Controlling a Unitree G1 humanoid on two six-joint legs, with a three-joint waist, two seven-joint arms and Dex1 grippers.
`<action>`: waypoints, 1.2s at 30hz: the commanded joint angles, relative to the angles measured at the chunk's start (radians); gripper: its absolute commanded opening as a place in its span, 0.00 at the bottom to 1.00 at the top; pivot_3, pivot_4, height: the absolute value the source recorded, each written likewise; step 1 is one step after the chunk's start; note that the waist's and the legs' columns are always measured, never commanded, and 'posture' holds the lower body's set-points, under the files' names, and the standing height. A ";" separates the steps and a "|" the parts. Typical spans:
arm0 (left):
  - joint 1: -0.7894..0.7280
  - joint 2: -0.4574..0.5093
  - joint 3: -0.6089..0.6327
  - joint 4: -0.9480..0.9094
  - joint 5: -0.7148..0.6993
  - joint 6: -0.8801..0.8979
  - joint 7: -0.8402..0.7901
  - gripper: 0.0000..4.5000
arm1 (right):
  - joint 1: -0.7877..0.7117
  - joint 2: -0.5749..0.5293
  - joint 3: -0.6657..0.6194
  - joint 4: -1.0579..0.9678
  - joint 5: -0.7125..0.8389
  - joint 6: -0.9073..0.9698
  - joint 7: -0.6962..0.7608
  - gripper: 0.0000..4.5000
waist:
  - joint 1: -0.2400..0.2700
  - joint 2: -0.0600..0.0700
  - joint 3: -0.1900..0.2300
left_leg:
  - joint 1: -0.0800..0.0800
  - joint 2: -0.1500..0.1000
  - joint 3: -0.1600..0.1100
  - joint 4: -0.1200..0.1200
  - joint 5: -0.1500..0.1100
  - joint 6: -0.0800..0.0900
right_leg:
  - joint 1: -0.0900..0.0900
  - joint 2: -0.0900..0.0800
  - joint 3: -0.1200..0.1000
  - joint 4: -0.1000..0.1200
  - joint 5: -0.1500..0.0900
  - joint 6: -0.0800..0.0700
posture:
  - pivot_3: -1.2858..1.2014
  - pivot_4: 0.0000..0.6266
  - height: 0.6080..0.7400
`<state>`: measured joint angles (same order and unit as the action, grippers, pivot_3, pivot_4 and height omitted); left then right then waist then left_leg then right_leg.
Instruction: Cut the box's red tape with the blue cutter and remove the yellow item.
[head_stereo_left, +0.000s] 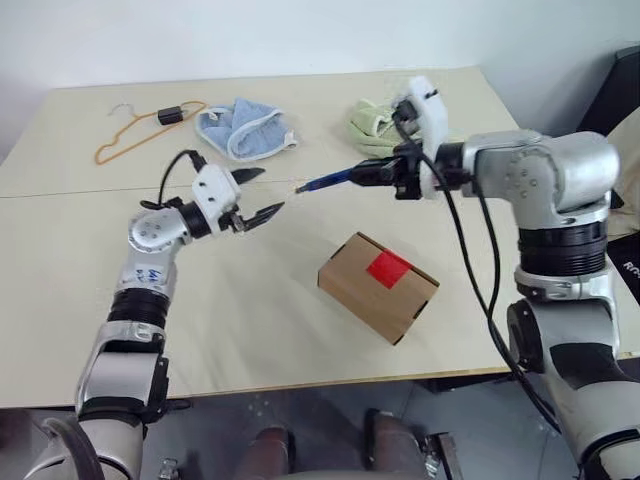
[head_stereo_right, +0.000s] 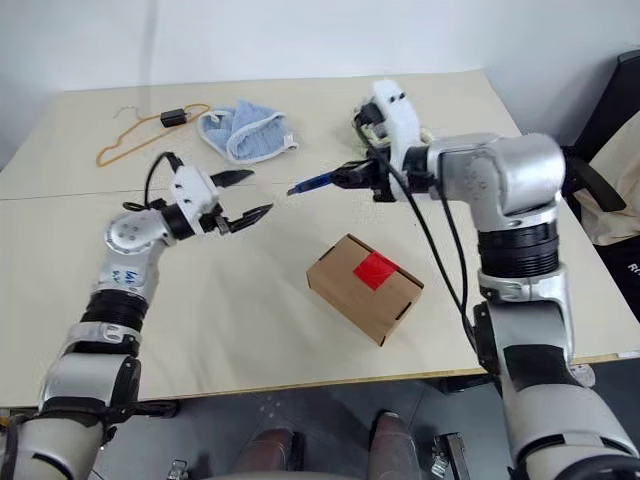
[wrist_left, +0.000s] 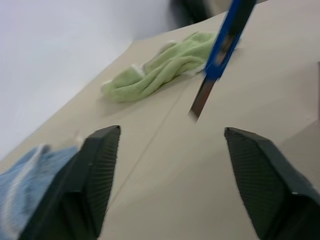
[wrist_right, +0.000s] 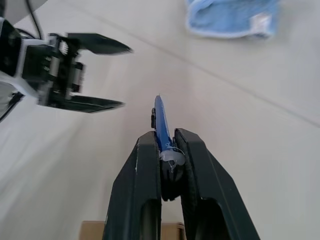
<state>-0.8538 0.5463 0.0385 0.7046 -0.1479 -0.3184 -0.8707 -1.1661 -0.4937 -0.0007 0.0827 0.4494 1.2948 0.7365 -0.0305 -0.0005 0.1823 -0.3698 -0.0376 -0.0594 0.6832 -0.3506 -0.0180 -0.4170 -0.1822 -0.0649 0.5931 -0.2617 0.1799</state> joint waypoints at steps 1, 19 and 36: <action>-0.036 0.088 0.054 -0.051 -0.069 0.185 -0.069 0.99 | -0.007 -0.061 -0.093 -0.105 0.038 0.038 -0.028 0.03 | 0.000 0.000 0.000 | 0.000 0.000 0.000 0.000 0.000 0.000 | 0.000 0.000 0.000 0.000 0.000 0.000 | 0.52 0.24 1.00; -0.047 -0.056 -0.149 -0.466 -0.193 0.811 -0.239 0.60 | 0.272 -0.272 -0.459 -0.539 0.235 0.319 -0.094 0.03 | 0.017 -0.001 0.001 | -0.001 0.000 0.001 0.000 0.000 0.001 | 0.001 0.000 0.001 -0.001 0.000 0.001 | 0.52 0.24 1.00; -0.159 -0.187 -0.338 -0.441 -0.194 1.100 -0.366 0.00 | 0.583 -0.368 -0.658 -0.767 0.596 0.320 -0.262 0.03 | 0.033 -0.002 0.001 | 0.000 0.000 0.002 0.002 0.001 0.002 | 0.003 0.000 0.002 -0.002 0.003 0.002 | 0.52 0.24 1.00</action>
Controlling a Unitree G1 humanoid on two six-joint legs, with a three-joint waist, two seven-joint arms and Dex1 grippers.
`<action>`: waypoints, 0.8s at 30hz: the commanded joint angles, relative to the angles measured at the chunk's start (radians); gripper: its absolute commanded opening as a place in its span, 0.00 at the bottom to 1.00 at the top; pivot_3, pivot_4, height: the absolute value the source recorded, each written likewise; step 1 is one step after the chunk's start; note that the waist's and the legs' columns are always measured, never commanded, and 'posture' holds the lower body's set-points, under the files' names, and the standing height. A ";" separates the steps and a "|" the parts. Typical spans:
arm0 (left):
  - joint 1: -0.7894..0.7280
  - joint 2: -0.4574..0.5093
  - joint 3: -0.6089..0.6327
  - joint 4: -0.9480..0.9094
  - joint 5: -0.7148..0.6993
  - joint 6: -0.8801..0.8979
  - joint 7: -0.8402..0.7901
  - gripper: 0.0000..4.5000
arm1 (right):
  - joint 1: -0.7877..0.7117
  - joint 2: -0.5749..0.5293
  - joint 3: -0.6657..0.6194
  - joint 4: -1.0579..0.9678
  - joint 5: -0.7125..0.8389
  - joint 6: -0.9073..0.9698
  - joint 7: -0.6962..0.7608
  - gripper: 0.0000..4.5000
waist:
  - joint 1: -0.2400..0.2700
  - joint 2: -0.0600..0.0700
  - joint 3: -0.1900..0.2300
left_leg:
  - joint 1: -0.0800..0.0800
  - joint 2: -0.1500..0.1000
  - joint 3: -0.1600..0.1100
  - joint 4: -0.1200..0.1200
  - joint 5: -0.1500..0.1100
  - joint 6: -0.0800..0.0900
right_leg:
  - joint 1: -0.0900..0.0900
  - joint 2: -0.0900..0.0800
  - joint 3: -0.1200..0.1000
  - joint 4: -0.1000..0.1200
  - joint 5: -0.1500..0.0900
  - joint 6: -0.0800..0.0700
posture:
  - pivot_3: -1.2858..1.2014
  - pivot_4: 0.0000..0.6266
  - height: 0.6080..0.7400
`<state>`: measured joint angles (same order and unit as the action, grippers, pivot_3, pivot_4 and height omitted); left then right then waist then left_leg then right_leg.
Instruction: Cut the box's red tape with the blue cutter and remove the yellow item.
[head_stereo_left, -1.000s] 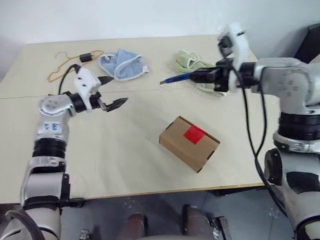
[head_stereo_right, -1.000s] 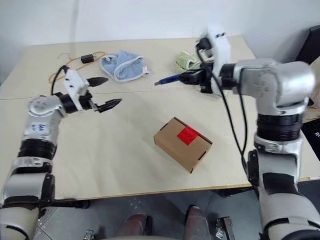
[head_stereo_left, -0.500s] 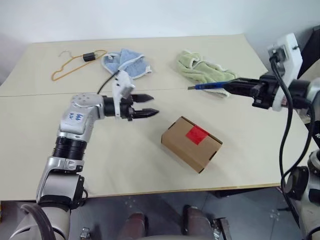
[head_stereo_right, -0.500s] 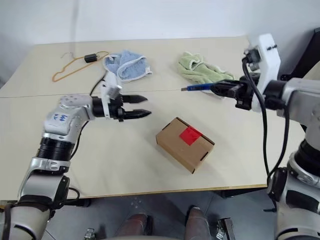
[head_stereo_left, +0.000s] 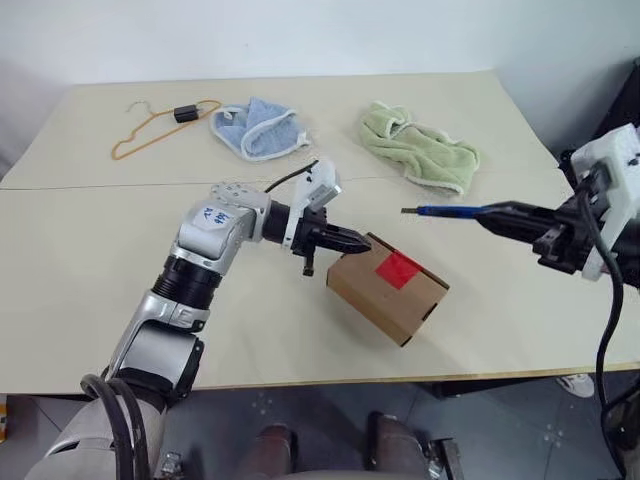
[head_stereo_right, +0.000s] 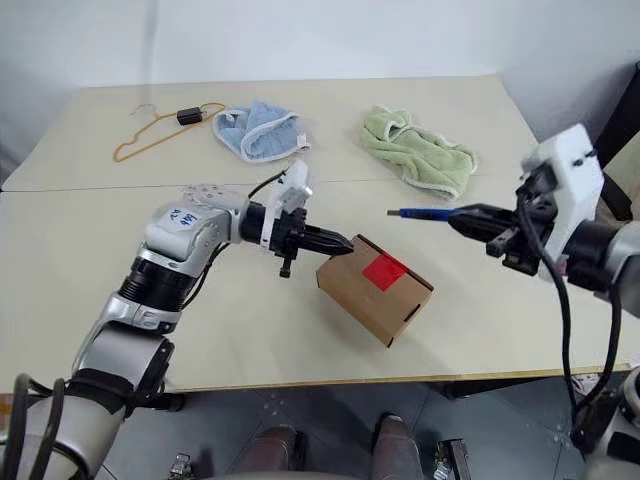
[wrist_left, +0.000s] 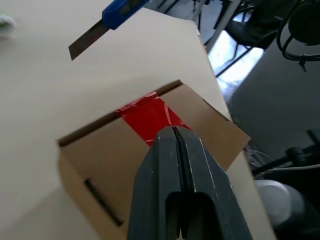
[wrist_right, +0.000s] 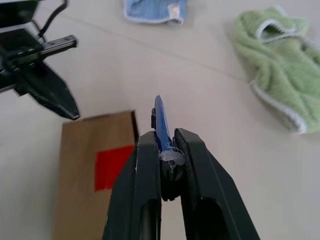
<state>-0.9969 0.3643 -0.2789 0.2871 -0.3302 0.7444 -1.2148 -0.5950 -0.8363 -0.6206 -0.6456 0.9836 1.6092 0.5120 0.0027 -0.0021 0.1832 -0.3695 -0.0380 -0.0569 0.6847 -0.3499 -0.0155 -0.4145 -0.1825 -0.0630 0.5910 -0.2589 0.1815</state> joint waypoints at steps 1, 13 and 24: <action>-0.016 -0.005 -0.031 -0.024 -0.009 0.045 -0.027 0.00 | 0.020 -0.029 -0.038 -0.041 0.079 0.005 -0.050 0.03 | 0.001 0.000 0.000 | 0.000 0.000 0.000 0.000 0.000 0.000 | 0.000 0.000 0.000 0.000 0.000 0.000 | 0.52 0.24 1.00; -0.004 -0.035 -0.092 0.057 0.080 -0.043 0.002 0.00 | 0.043 -0.026 0.016 -0.024 0.135 -0.011 -0.148 0.03 | 0.011 0.000 0.000 | 0.000 0.000 0.000 0.000 0.000 0.000 | 0.000 0.000 0.000 0.000 0.000 0.000 | 0.52 0.24 1.00; 0.004 -0.055 -0.096 0.085 0.110 -0.075 0.009 0.00 | 0.058 -0.031 0.104 0.012 0.100 -0.079 -0.173 0.03 | 0.021 0.000 0.000 | 0.000 0.000 0.000 0.001 0.000 0.001 | 0.001 0.000 0.000 -0.001 0.001 0.000 | 0.52 0.24 1.00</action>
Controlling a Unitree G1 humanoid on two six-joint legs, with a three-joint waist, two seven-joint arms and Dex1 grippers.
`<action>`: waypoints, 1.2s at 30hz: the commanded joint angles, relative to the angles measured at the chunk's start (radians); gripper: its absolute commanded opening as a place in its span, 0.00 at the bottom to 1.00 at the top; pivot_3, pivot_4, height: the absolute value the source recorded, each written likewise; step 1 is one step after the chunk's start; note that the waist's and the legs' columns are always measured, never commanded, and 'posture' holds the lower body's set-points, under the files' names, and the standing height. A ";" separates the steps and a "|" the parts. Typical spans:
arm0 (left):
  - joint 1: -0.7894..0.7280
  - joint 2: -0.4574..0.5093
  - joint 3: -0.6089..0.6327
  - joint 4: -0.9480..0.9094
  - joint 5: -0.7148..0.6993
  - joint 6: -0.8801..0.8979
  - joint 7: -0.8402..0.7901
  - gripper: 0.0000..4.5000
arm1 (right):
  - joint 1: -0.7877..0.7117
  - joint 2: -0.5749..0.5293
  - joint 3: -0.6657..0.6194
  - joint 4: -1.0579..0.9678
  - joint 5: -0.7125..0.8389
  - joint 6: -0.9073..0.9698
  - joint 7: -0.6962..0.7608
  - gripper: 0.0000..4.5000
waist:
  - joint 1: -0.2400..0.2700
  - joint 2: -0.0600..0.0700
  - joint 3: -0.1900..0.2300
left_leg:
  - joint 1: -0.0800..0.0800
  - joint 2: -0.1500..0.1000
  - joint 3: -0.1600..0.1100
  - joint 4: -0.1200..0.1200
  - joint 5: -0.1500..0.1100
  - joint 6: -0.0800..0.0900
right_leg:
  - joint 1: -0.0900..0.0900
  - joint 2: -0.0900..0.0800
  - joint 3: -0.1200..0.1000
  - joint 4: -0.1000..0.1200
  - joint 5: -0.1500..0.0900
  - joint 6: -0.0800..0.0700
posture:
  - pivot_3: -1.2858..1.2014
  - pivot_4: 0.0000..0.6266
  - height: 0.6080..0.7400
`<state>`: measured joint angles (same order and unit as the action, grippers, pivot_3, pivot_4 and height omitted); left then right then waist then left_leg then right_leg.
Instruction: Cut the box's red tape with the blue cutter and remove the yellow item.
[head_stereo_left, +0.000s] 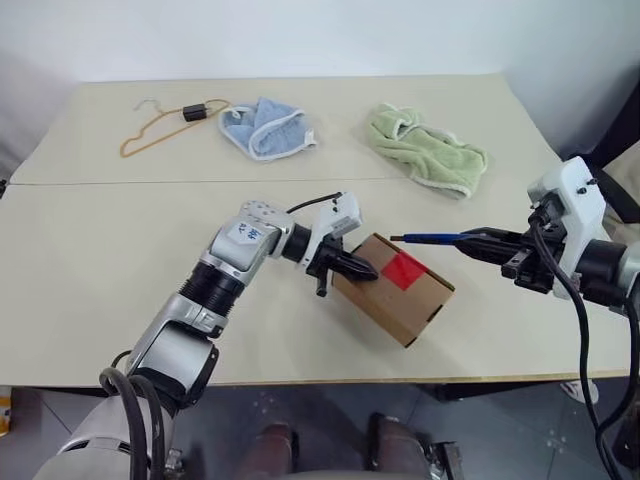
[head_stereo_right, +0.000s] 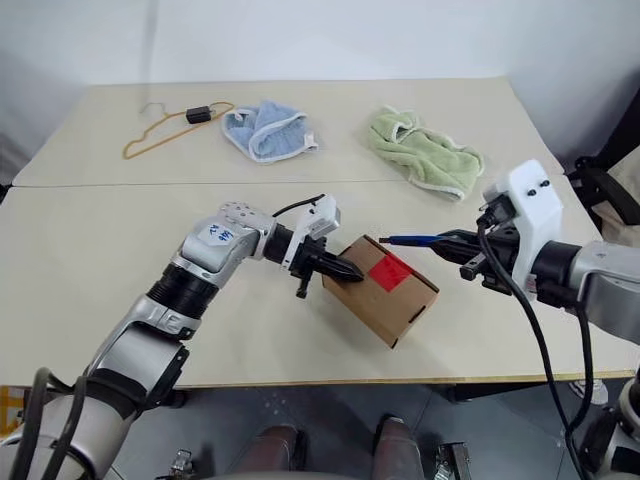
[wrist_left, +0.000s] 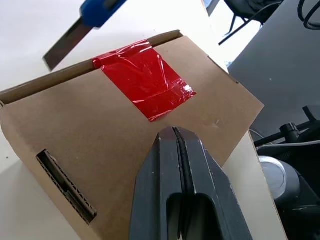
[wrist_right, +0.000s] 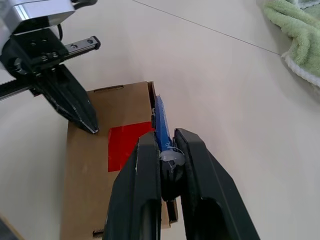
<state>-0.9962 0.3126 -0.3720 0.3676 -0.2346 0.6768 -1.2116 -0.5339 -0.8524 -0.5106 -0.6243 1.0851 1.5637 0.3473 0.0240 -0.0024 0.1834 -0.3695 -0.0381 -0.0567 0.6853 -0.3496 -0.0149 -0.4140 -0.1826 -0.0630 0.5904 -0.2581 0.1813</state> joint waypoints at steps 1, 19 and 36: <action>0.004 -0.004 -0.003 0.006 0.017 -0.008 0.007 0.00 | 0.000 -0.015 -0.001 -0.007 -0.004 -0.038 -0.008 0.03 | 0.000 0.000 0.000 | 0.000 0.000 0.000 0.000 0.000 0.000 | 0.000 0.000 0.000 0.000 0.000 0.000 | 0.52 0.24 1.00; 0.012 -0.011 -0.008 0.017 0.032 -0.023 0.020 0.00 | -0.025 -0.047 -0.012 -0.005 0.062 -0.056 -0.022 0.03 | 0.001 0.000 0.000 | 0.000 0.000 0.000 0.001 0.000 0.000 | 0.001 0.000 0.000 0.000 0.001 0.000 | 0.52 0.24 1.00; 0.025 -0.009 -0.013 -0.001 0.033 -0.022 0.026 0.00 | 0.082 -0.098 -0.001 -0.009 0.082 -0.097 -0.028 0.03 | 0.002 0.000 0.000 | 0.000 0.000 0.000 0.001 0.000 0.001 | 0.002 0.000 0.000 -0.001 0.002 0.000 | 0.52 0.24 1.00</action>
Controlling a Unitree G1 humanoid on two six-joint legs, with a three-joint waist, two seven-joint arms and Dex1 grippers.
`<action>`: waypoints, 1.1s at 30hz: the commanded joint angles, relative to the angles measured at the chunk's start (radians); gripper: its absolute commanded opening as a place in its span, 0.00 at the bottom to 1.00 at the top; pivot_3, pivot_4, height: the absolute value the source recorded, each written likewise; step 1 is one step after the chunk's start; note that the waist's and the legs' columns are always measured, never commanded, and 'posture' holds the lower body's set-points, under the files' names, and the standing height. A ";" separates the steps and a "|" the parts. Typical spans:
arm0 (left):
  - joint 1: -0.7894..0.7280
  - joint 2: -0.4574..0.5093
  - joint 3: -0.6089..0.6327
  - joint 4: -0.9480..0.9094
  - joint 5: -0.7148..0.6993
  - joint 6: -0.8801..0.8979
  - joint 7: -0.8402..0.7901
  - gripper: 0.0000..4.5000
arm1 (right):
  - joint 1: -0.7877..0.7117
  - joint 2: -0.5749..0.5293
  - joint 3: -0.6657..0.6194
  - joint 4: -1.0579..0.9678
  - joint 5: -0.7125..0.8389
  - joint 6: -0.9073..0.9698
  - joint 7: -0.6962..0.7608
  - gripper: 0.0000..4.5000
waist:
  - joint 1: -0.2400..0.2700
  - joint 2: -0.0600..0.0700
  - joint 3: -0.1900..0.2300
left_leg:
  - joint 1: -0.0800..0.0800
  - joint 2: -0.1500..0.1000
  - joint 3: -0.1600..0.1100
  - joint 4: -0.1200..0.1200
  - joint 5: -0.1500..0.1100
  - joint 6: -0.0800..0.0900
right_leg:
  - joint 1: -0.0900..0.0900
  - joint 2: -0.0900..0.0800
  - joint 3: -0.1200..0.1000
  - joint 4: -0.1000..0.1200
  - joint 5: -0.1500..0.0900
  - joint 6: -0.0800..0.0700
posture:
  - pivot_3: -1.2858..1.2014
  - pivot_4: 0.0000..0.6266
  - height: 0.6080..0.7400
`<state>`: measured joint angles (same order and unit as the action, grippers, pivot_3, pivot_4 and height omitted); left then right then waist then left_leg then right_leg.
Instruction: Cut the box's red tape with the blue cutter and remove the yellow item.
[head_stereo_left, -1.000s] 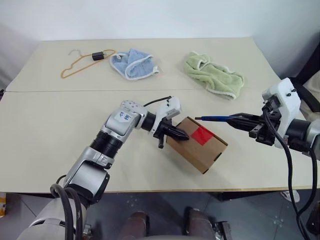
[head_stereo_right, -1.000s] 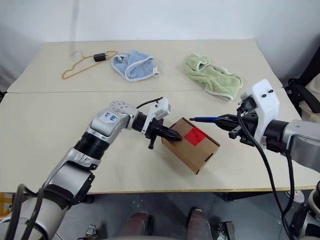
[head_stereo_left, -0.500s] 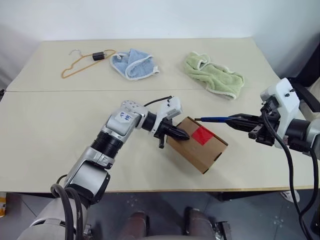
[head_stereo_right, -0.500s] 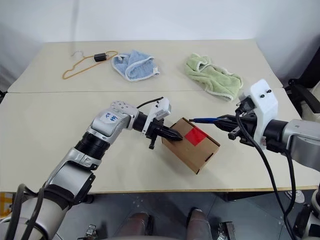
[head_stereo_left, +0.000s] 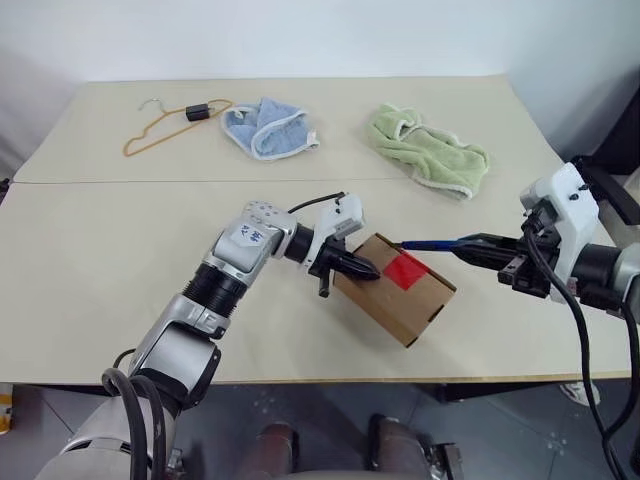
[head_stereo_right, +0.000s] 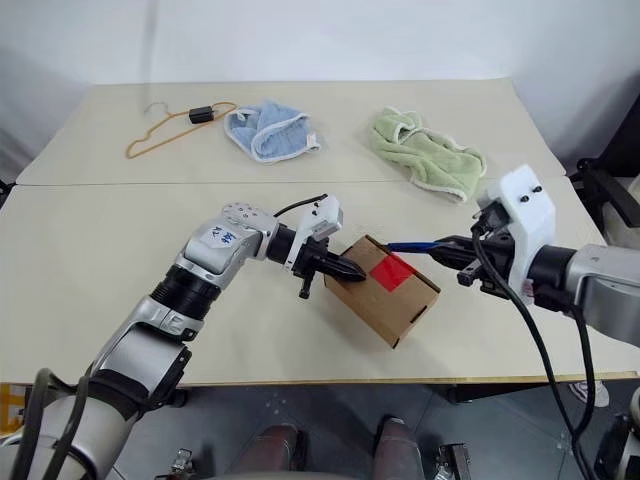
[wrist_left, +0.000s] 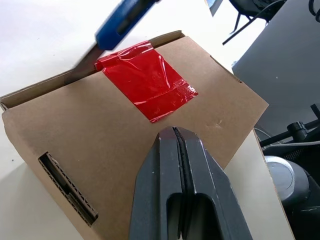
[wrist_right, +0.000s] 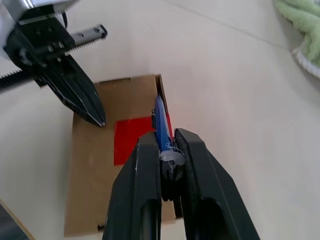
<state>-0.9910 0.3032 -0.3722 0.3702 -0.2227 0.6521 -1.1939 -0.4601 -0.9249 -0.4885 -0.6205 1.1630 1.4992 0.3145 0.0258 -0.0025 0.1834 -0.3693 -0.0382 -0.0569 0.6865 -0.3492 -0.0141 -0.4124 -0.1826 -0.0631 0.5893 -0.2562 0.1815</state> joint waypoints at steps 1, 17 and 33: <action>0.020 0.000 -0.013 -0.004 0.022 0.002 0.008 0.00 | 0.014 -0.030 -0.023 -0.013 0.005 -0.035 0.005 0.03 | 0.000 0.000 0.000 | 0.000 0.000 0.000 0.000 0.000 0.000 | 0.000 0.000 0.000 0.000 0.000 0.000 | 0.52 0.24 1.00; 0.010 -0.016 -0.025 0.021 0.047 0.027 0.057 0.00 | 0.002 -0.178 0.028 0.036 0.069 -0.035 0.054 0.03 | 0.003 0.000 0.000 | 0.000 0.000 0.000 0.002 0.000 0.001 | 0.002 0.000 0.000 -0.001 0.001 0.000 | 0.52 0.24 1.00; 0.042 -0.007 -0.025 -0.029 0.045 0.066 0.085 0.00 | -0.059 -0.267 0.150 0.115 0.042 -0.029 0.131 0.03 | 0.003 -0.001 0.000 | 0.000 0.000 0.000 0.007 -0.001 0.002 | 0.004 0.000 0.000 -0.001 0.003 0.001 | 0.52 0.24 1.00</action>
<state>-0.9745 0.2875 -0.3721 0.3284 -0.2116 0.6998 -1.1281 -0.5087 -1.1621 -0.3481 -0.5020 1.2018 1.4619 0.4179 0.0284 -0.0030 0.1831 -0.3695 -0.0382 -0.0574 0.6933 -0.3505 -0.0116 -0.4086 -0.1826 -0.0631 0.5883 -0.2535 0.1821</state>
